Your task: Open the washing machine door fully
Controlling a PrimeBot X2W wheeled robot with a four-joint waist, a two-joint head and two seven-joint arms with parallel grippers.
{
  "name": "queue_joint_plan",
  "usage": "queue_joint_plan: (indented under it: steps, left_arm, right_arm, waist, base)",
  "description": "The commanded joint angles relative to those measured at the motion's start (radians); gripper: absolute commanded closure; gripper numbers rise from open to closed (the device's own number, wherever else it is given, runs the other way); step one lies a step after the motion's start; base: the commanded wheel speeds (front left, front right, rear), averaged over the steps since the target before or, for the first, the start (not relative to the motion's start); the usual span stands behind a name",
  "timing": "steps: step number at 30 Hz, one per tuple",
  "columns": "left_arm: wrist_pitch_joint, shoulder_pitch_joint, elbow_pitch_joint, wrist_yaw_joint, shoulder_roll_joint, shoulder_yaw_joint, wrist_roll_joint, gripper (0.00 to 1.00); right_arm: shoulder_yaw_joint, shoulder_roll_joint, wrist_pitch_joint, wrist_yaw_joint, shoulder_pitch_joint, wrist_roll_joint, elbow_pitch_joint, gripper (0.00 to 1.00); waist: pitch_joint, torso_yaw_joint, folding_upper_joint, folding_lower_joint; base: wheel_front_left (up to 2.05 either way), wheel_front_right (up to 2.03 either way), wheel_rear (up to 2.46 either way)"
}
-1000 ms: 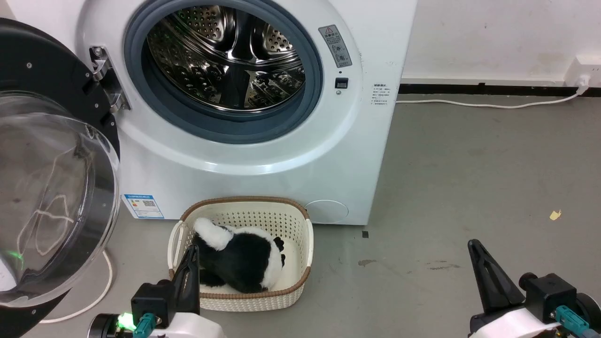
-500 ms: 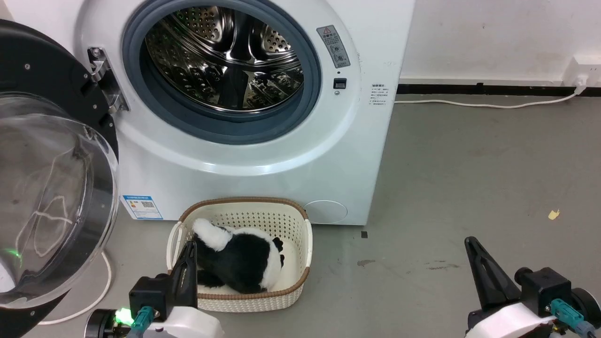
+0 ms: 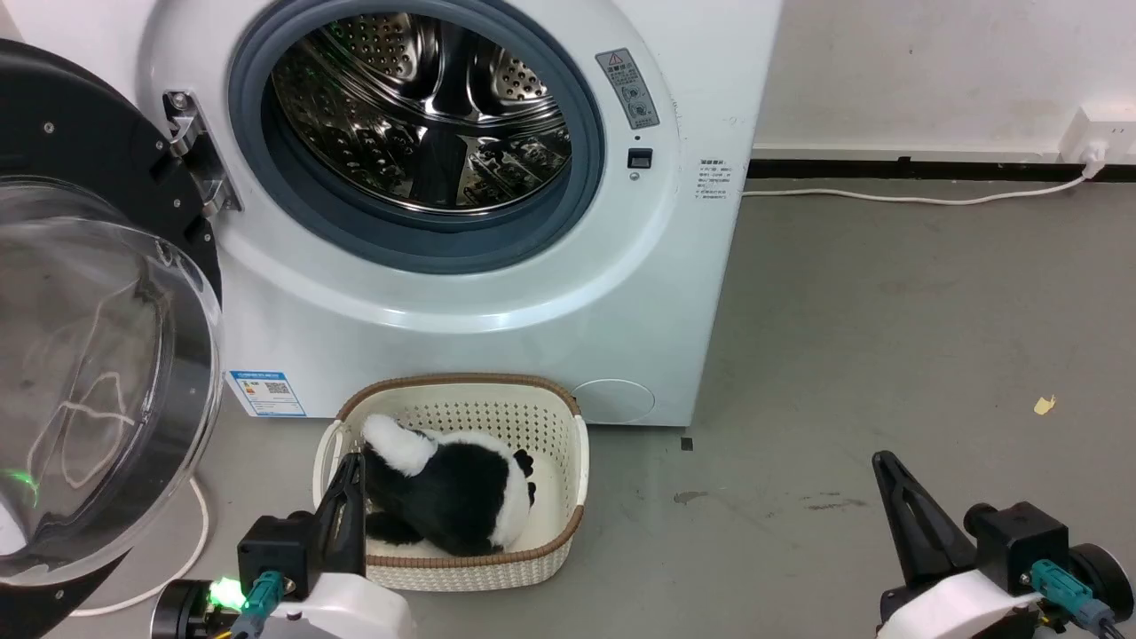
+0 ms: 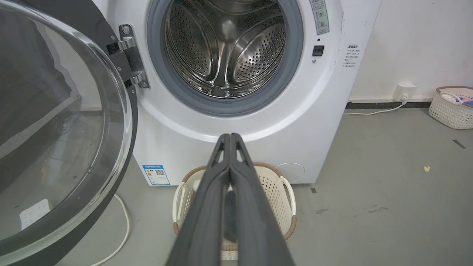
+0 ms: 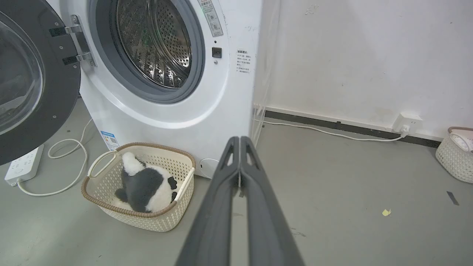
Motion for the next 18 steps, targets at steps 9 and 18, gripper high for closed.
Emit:
queue_joint_plan:
  steps: [9, 18]
  left_arm:
    - [0.022, -0.014, -0.011, -0.017, -0.012, 0.02, 0.024, 1.0]
    - [0.041, -0.017, -0.016, -0.03, -0.018, 0.037, 0.038, 1.0]
  right_arm:
    - [0.007, 0.004, 0.021, 0.001, -0.022, -0.009, -0.006, 1.0]
    - [0.011, 0.004, 0.04, 0.001, -0.026, -0.013, -0.007, 1.0]
  waist:
    - [-0.001, -0.002, 0.0, -0.0001]
    - [-0.001, -0.005, 0.0, -0.0001]
  base:
    - [0.0, 0.0, 0.0]
    - [0.0, 0.0, 0.0]
